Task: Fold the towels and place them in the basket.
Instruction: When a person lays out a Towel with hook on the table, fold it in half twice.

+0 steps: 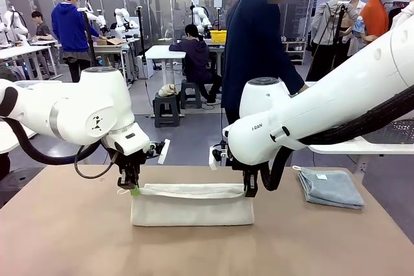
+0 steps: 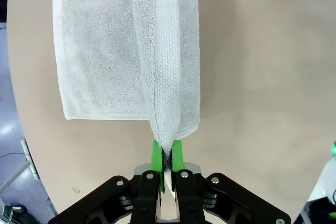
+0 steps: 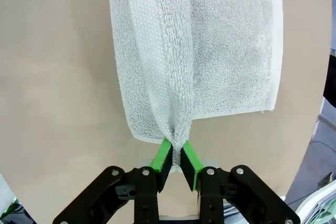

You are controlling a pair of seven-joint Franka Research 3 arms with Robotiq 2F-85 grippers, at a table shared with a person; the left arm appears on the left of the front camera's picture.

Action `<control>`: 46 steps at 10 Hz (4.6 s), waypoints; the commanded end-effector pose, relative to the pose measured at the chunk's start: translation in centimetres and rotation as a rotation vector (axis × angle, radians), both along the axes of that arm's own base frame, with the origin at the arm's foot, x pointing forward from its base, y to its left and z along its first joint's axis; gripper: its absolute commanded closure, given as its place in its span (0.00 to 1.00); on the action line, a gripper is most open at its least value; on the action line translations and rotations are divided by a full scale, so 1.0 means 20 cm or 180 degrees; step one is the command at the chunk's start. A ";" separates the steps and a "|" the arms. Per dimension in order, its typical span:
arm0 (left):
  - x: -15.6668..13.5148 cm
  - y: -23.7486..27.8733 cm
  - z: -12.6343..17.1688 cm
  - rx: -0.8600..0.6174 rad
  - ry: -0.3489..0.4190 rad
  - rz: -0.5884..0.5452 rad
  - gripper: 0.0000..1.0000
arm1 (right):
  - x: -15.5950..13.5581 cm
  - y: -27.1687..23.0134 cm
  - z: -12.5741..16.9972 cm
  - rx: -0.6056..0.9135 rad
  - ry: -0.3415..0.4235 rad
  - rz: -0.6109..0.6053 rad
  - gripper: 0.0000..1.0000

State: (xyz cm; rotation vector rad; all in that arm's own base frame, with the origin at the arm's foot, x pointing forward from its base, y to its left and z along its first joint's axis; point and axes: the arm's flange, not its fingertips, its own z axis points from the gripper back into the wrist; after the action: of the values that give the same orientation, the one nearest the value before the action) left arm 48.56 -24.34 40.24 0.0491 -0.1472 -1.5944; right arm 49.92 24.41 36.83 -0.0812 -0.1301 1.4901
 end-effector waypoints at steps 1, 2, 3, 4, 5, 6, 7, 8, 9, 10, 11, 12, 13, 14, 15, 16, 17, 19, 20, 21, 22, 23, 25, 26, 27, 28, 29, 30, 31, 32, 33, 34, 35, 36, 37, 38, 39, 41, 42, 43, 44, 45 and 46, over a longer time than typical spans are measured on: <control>0.00 0.00 0.00 0.0000 0.0000 0.0002 0.92 | 0.00 -0.01 0.01 0.0004 -0.0015 -0.0010 1.00; 0.03 0.02 -0.04 -0.0006 0.0013 0.0000 0.92 | 0.00 0.00 0.00 0.0000 0.0000 0.0000 0.88; 0.07 0.02 -0.04 0.0009 -0.0028 0.0000 0.92 | 0.04 0.00 -0.03 0.0045 0.0028 0.0001 0.88; 0.11 0.00 -0.04 0.0036 -0.0108 -0.0014 0.92 | 0.08 0.00 -0.05 0.0032 -0.0036 -0.0013 0.88; 0.16 -0.02 -0.03 0.0042 -0.0144 -0.0035 0.92 | 0.13 -0.01 -0.06 0.0023 -0.0058 -0.0041 0.88; 0.22 -0.03 -0.04 0.0065 -0.0154 -0.0053 0.92 | 0.17 -0.01 -0.08 0.0007 -0.0067 -0.0050 0.88; 0.28 -0.04 -0.05 0.0097 -0.0159 -0.0062 0.92 | 0.21 0.00 -0.09 0.0028 -0.0072 -0.0042 0.88; 0.36 -0.06 -0.07 0.0125 -0.0151 -0.0046 0.92 | 0.28 -0.01 -0.13 -0.0016 -0.0066 -0.0081 0.88; 0.40 -0.08 -0.10 0.0173 -0.0108 -0.0015 0.92 | 0.32 0.00 -0.15 -0.0045 -0.0066 -0.0089 0.88; 0.45 -0.08 -0.14 0.0191 -0.0052 0.0028 0.92 | 0.35 0.01 -0.17 -0.0029 -0.0080 -0.0050 0.88; 0.48 -0.09 -0.19 0.0230 0.0004 0.0052 0.92 | 0.39 0.01 -0.20 -0.0022 -0.0027 -0.0073 0.88; 0.51 -0.09 -0.24 0.0229 0.0053 0.0075 0.92 | 0.42 0.02 -0.22 -0.0026 0.0001 -0.0108 0.88; 0.55 -0.08 -0.31 0.0221 0.0073 0.0100 0.92 | 0.45 0.02 -0.26 -0.0030 -0.0010 -0.0133 0.88; 0.57 -0.08 -0.35 0.0230 0.0097 0.0134 0.92 | 0.46 0.03 -0.28 -0.0024 -0.0004 -0.0138 0.88; 0.59 -0.08 -0.37 0.0257 0.0120 0.0182 0.92 | 0.47 0.04 -0.29 -0.0012 -0.0021 -0.0116 0.88; 0.59 -0.08 -0.38 0.0279 0.0123 0.0222 0.84 | 0.47 0.04 -0.30 -0.0001 -0.0016 -0.0086 0.77; 0.60 -0.07 -0.38 0.0279 0.0095 0.0251 0.72 | 0.49 0.04 -0.30 -0.0012 -0.0033 -0.0076 0.68; 0.57 -0.04 -0.34 0.0242 -0.0005 0.0290 0.53 | 0.47 0.03 -0.27 -0.0020 -0.0083 -0.0090 0.48; 0.54 -0.01 -0.26 0.0150 -0.0068 0.0256 0.53 | 0.44 0.00 -0.21 -0.0028 -0.0091 -0.0120 0.52; 0.50 0.05 -0.12 0.0029 -0.0127 0.0201 0.53 | 0.38 -0.03 -0.09 -0.0015 -0.0096 -0.0187 0.52; 0.45 0.12 0.02 -0.0050 -0.0147 0.0182 0.53 | 0.31 -0.08 0.06 0.0002 -0.0113 -0.0280 0.52; 0.42 0.22 0.16 -0.0094 -0.0248 0.0223 0.53 | 0.24 -0.13 0.20 0.0047 -0.0227 -0.0361 0.52; 0.31 0.37 0.39 -0.0179 -0.0418 0.0300 0.53 | 0.09 -0.19 0.46 0.0187 -0.0321 -0.0669 0.52; 0.21 0.43 0.49 -0.0335 -0.0392 0.0264 0.53 | -0.01 -0.20 0.56 0.0377 -0.0129 -0.1093 0.52; 0.14 0.48 0.57 -0.0551 -0.0388 0.0210 0.53 | -0.11 -0.20 0.63 0.0510 -0.0017 -0.1456 0.52; 0.08 0.55 0.63 -0.0862 -0.0425 0.0104 0.53 | -0.19 -0.20 0.69 0.0632 0.0064 -0.1857 0.52; 0.03 0.63 0.69 -0.1235 -0.0426 0.0035 0.53 | -0.27 -0.20 0.73 0.0733 0.0094 -0.2261 0.52; -0.02 0.74 0.72 -0.1603 -0.0339 0.0126 0.53 | -0.35 -0.19 0.74 0.0669 0.0174 -0.2821 0.52; -0.03 0.84 0.72 -0.1873 -0.0306 0.0127 0.53 | -0.38 -0.15 0.72 0.0572 0.0355 -0.2979 0.52; -0.04 0.94 0.71 -0.2199 -0.0291 -0.0027 0.53 | -0.39 -0.13 0.70 0.0528 0.0401 -0.3023 0.52; -0.03 1.06 0.68 -0.2429 -0.0218 -0.0035 0.53 | -0.35 -0.21 0.76 0.0584 0.0254 -0.2667 0.52; -0.01 1.17 0.64 -0.2586 -0.0141 -0.0137 0.53 | -0.35 -0.21 0.76 0.0584 0.0254 -0.2667 0.52; 0.00 1.26 0.60 -0.2722 -0.0090 -0.0273 0.53 | -0.35 -0.21 0.76 0.0584 0.0254 -0.2667 0.52; 0.01 1.33 0.56 -0.2835 -0.0002 -0.0364 0.53 | -0.35 -0.21 0.76 0.0584 0.0254 -0.2667 0.52; 0.02 1.37 0.53 -0.2900 0.0037 -0.0342 0.53 | -0.35 -0.21 0.76 0.0584 0.0254 -0.2667 0.52; 0.02 1.39 0.51 -0.2998 0.0087 -0.0316 0.53 | -0.35 -0.21 0.76 0.0584 0.0254 -0.2667 0.52; 0.03 1.40 0.49 -0.3050 0.0166 -0.0242 0.53 | -0.35 -0.21 0.76 0.0584 0.0254 -0.2667 0.52; 0.05 1.37 0.49 -0.3041 0.0272 -0.0104 0.53 | -0.36 -0.21 0.76 0.0567 0.0282 -0.2727 0.52; 0.05 1.36 0.48 -0.3000 0.0205 -0.0063 0.53 | -0.37 -0.20 0.77 0.0711 0.0103 -0.2908 0.52; 0.06 1.37 0.48 -0.2974 0.0151 -0.0057 0.53 | -0.37 -0.20 0.76 0.0768 0.0027 -0.3034 0.52; 0.07 1.35 0.48 -0.2984 0.0181 -0.0016 0.53 | -0.36 -0.20 0.75 0.0779 0.0053 -0.3233 0.52; 0.04 1.36 0.46 -0.2968 0.0237 -0.0125 0.53 | -0.35 -0.18 0.74 0.0772 0.0016 -0.3481 0.52; 0.04 1.36 0.46 -0.2968 0.0237 -0.0125 0.53 | -0.34 -0.17 0.73 0.0842 0.0061 -0.3809 0.52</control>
State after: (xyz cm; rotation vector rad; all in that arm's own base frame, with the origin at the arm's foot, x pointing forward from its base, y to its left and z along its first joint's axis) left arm 49.47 2.90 49.54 -0.7339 -0.8156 -1.4251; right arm 43.19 20.35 52.17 0.0849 -0.2004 0.3947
